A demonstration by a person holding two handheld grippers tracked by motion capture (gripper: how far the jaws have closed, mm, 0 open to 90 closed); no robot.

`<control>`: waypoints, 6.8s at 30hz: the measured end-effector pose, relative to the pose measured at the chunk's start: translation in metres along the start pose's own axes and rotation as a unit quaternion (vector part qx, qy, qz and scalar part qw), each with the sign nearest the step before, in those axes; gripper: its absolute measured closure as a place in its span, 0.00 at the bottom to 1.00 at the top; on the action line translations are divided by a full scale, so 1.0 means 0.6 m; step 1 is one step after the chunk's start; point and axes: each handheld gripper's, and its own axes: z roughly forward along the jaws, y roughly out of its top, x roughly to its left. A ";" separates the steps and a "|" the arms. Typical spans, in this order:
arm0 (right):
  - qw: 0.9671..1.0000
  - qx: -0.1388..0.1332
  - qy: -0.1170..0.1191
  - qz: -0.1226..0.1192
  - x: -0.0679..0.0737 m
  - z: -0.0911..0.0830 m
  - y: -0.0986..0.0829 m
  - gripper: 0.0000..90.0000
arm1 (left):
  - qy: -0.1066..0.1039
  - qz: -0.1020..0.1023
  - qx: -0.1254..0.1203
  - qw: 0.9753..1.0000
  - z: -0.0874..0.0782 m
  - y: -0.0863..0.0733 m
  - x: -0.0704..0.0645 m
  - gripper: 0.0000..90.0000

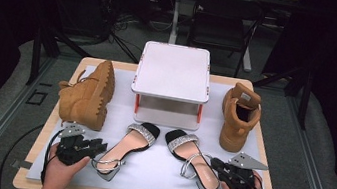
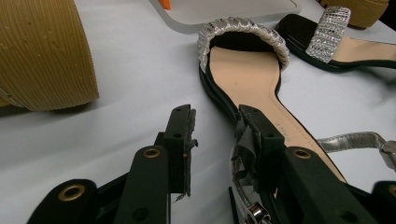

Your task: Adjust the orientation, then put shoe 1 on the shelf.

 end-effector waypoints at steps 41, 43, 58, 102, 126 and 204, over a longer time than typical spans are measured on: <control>0.999 0.027 -0.002 0.027 0.007 -0.026 0.044 0.51 | 0.021 0.041 0.016 0.999 -0.005 0.040 -0.032 0.54; 0.999 0.028 0.000 0.020 0.010 -0.024 0.050 0.52 | 0.019 0.042 0.021 0.999 -0.003 0.041 -0.035 0.54; 0.999 0.041 -0.004 0.010 0.030 0.004 0.083 0.45 | 0.018 0.057 0.050 0.997 0.020 0.058 -0.050 0.48; 0.986 0.165 0.002 0.005 0.049 0.094 0.059 0.33 | 0.051 0.094 0.125 0.986 0.092 0.044 -0.092 0.40; 0.983 0.183 -0.006 0.024 0.052 0.104 0.047 0.37 | 0.072 0.090 0.127 0.985 0.097 0.041 -0.098 0.39; 0.983 0.158 -0.036 0.090 0.054 0.092 0.043 0.46 | 0.083 -0.012 0.133 0.988 0.093 0.045 -0.091 0.47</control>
